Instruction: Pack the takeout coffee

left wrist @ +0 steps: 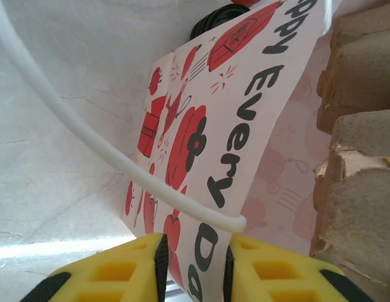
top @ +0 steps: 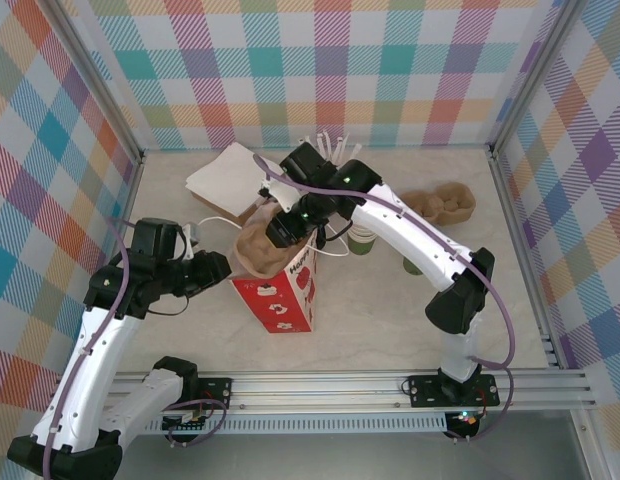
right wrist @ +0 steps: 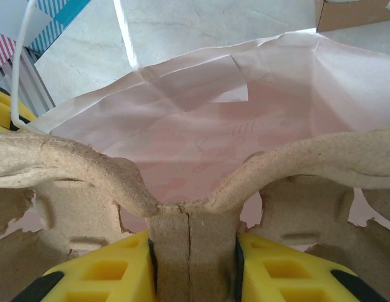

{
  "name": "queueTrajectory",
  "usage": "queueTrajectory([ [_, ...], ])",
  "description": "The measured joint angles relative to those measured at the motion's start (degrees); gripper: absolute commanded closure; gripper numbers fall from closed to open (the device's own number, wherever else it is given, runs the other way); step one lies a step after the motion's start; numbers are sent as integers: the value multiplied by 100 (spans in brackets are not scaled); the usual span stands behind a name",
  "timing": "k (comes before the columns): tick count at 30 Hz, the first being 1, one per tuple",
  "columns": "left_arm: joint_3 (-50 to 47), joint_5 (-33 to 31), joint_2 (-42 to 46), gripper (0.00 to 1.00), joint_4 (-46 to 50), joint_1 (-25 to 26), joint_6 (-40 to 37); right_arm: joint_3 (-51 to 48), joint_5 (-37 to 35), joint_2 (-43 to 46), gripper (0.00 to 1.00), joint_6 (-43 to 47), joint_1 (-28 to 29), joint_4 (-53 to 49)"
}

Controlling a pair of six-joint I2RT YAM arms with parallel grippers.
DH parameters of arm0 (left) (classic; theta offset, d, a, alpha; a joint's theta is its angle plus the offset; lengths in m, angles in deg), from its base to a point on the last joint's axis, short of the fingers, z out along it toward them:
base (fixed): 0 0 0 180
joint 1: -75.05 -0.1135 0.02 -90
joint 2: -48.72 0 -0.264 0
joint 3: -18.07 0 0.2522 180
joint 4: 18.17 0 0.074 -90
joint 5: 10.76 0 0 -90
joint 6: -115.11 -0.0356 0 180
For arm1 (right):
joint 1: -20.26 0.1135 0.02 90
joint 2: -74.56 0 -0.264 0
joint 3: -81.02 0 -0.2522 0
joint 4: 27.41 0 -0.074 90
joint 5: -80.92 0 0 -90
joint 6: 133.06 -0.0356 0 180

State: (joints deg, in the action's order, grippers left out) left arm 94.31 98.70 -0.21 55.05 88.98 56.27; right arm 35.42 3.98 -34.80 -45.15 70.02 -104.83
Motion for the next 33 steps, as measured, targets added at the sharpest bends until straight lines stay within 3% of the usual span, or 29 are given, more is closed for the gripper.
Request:
queueTrajectory([
  [9, 321, 127, -192, 83, -138, 2, -120, 2, -68, 0, 67, 129, 103, -249],
  [22, 466, 203, -240, 91, -155, 20, -251, 293, -254, 0, 68, -24, 129, -164],
  [33, 531, 323, -221, 68, -157, 24, -247, 197, -387, 50, 68, -42, 116, -83],
])
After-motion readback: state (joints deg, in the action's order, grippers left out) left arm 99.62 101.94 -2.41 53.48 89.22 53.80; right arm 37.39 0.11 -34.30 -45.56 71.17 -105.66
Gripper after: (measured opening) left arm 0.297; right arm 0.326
